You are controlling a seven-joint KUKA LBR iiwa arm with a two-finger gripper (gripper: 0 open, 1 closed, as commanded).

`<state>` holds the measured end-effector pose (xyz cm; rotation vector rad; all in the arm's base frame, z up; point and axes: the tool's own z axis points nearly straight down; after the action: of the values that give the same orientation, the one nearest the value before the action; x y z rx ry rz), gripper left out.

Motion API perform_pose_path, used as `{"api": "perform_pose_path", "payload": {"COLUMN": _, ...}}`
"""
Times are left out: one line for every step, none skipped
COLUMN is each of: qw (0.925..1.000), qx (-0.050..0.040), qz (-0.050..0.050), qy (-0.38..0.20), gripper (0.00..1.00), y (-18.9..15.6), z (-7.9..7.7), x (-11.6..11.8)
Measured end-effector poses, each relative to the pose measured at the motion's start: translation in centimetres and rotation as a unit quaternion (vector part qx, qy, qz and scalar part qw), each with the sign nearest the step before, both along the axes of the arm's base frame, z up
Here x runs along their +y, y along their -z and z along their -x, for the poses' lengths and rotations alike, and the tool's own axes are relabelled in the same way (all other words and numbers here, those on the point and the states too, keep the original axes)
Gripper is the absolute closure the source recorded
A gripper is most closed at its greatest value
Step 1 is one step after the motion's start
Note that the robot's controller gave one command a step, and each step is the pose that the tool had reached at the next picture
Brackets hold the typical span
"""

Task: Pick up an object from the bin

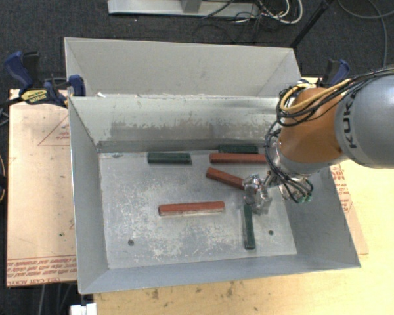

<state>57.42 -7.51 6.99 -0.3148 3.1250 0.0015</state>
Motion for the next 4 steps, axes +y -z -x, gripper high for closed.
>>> {"api": "perform_pose_path", "payload": {"qw": 1.0, "qx": -0.0001, "qz": 0.0, "qy": -0.001, "gripper": 0.0, "y": 0.0, "z": 0.0, "x": 0.0}}
{"api": "perform_pose_path", "payload": {"qw": 1.0, "qx": 0.0, "qz": 0.0, "qy": -0.001, "gripper": 0.0, "y": 0.0, "z": 0.0, "x": 0.0}}
{"api": "perform_pose_path", "payload": {"qw": 0.999, "qx": -0.0003, "qz": 0.0, "qy": -0.045, "gripper": 0.0, "y": 0.0, "z": -0.9, "x": 0.4}}
{"api": "perform_pose_path", "payload": {"qw": 0.9852, "qx": -0.0018, "qz": 0.0, "qy": -0.172, "gripper": 0.0, "y": 0.0, "z": 2.9, "x": 0.5}}
